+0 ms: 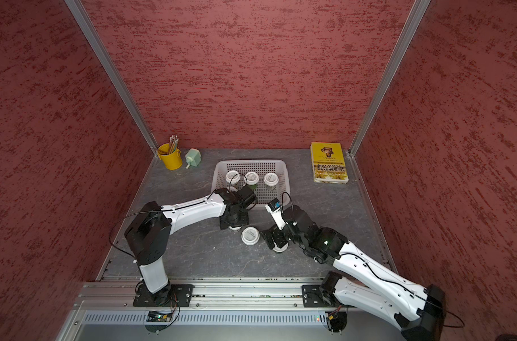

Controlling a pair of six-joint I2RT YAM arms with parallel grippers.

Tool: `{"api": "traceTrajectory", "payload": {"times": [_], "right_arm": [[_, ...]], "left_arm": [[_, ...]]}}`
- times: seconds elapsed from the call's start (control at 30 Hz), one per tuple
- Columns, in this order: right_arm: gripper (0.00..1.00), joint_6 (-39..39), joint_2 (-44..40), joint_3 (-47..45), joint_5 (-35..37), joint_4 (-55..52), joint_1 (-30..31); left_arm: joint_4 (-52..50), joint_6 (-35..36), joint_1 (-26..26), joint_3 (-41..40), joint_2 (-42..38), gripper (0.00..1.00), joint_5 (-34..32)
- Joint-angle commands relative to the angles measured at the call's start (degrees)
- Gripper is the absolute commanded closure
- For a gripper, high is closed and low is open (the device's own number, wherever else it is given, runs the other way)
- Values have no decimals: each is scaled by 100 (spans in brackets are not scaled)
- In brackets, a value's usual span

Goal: Put the yogurt in the basket
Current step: Pick up the yogurt from the center of the board.

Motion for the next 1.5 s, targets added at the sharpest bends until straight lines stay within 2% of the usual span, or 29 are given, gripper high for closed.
{"api": "traceTrajectory", "payload": {"times": [0.0, 0.6, 0.93, 1.2, 1.47], "right_arm": [[2, -11, -3, -46, -61, 64, 55], [2, -24, 8, -37, -97, 76, 51], [2, -11, -135, -72, -60, 178, 55], [2, -8, -157, -72, -64, 166, 56], [2, -9, -138, -63, -89, 152, 52]], "left_arm": [[50, -31, 16, -60, -126, 28, -14], [-895, 65, -125, 423, -727, 28, -192], [-1547, 204, -278, 1118, -1004, 27, -247], [-1831, 501, -303, 1885, -900, 26, -366], [-1659, 1188, 183, 2551, -298, 26, -440]]}}
